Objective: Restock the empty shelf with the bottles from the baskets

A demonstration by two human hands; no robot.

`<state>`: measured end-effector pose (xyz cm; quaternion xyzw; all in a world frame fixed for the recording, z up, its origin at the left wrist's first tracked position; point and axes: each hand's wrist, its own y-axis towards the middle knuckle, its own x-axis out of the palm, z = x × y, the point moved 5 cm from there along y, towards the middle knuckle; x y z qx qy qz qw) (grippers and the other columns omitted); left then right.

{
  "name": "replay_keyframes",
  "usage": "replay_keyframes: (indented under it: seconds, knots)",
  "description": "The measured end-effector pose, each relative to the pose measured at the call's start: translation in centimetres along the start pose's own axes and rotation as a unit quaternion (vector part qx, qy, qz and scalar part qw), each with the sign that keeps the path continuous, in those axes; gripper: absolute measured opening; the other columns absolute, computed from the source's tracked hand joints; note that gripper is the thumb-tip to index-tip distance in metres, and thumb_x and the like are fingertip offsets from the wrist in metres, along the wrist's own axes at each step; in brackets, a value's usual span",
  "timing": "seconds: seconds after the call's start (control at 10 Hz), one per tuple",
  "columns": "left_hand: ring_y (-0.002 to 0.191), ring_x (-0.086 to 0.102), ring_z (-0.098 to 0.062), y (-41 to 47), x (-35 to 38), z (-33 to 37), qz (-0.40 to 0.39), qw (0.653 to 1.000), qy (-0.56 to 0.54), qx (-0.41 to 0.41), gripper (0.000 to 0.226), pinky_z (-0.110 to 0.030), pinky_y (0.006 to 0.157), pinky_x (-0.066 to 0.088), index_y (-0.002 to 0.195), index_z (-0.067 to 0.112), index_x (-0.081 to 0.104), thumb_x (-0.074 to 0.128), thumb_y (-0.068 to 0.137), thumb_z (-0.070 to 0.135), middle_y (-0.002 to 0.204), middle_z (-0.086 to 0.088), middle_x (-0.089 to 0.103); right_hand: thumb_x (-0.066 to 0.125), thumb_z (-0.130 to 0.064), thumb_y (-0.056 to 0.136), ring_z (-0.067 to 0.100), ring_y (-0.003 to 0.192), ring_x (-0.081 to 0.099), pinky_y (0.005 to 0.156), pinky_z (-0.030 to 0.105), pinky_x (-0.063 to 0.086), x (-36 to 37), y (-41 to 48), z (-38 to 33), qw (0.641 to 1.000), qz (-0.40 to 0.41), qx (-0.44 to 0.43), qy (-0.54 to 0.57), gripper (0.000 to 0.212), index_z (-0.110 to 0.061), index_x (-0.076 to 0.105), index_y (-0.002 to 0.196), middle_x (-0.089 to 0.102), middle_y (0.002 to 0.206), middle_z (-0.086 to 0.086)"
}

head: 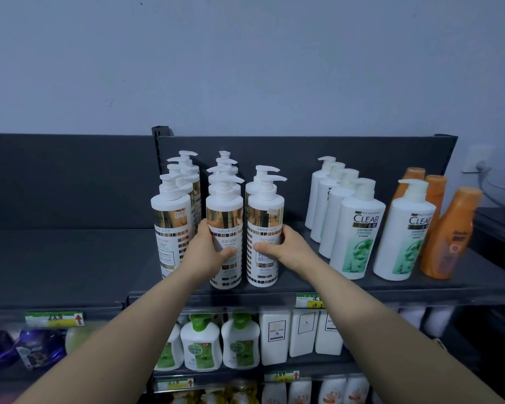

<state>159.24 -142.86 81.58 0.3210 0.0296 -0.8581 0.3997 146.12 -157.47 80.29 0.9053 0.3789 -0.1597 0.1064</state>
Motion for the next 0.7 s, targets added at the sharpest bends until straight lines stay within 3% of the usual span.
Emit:
replay_keyframes:
  seconds: [0.2, 0.4, 0.5, 0.7]
  knots:
    - [0.119, 0.056, -0.023, -0.4, 0.1, -0.4, 0.006, 1.000, -0.010, -0.017, 0.064, -0.039, 0.095, 0.047, 0.136, 0.016, 0.036, 0.072, 0.085, 0.026, 0.131, -0.002, 0.058, 0.080, -0.024, 0.077, 0.013, 0.112, 0.057, 0.099, 0.033, 0.047, -0.5, -1.1, 0.2, 0.998, -0.007, -0.002, -0.058, 0.067, -0.016, 0.046, 0.133, 0.058, 0.134, 0.001]
    - [0.115, 0.056, -0.027, -2.4, 0.8, 0.2, 0.013, 0.999, 0.023, -0.048, 0.058, -0.031, 0.084, 0.044, 0.132, 0.005, 0.039, 0.069, 0.086, 0.026, 0.128, -0.009, 0.058, 0.076, -0.038, 0.080, 0.019, 0.133, 0.044, 0.108, 0.035, 0.039, -3.0, -3.5, 1.2, 0.989, 0.008, 0.004, -0.146, 0.082, -0.013, 0.036, 0.147, 0.043, 0.149, 0.007]
    - [0.104, 0.061, -0.026, -4.0, 1.1, 0.5, -0.004, 0.997, 0.053, -0.049, 0.048, -0.033, 0.082, 0.050, 0.123, 0.007, 0.050, 0.068, 0.085, 0.031, 0.119, -0.007, 0.064, 0.071, -0.037, 0.085, 0.017, 0.132, 0.045, 0.106, 0.030, 0.037, -4.5, -5.5, 1.5, 0.983, 0.007, -0.001, -0.183, 0.070, -0.014, 0.041, 0.144, 0.046, 0.147, 0.003]
    - [0.113, 0.058, -0.027, -8.8, 1.2, 3.5, 0.010, 0.996, 0.089, -0.027, 0.046, -0.028, 0.083, 0.043, 0.130, 0.010, 0.050, 0.064, 0.090, 0.027, 0.127, -0.007, 0.062, 0.065, -0.031, 0.090, 0.020, 0.131, 0.046, 0.105, 0.029, 0.036, -7.7, -9.5, 1.0, 0.966, 0.017, -0.023, -0.256, 0.059, -0.014, 0.044, 0.143, 0.046, 0.147, 0.004]
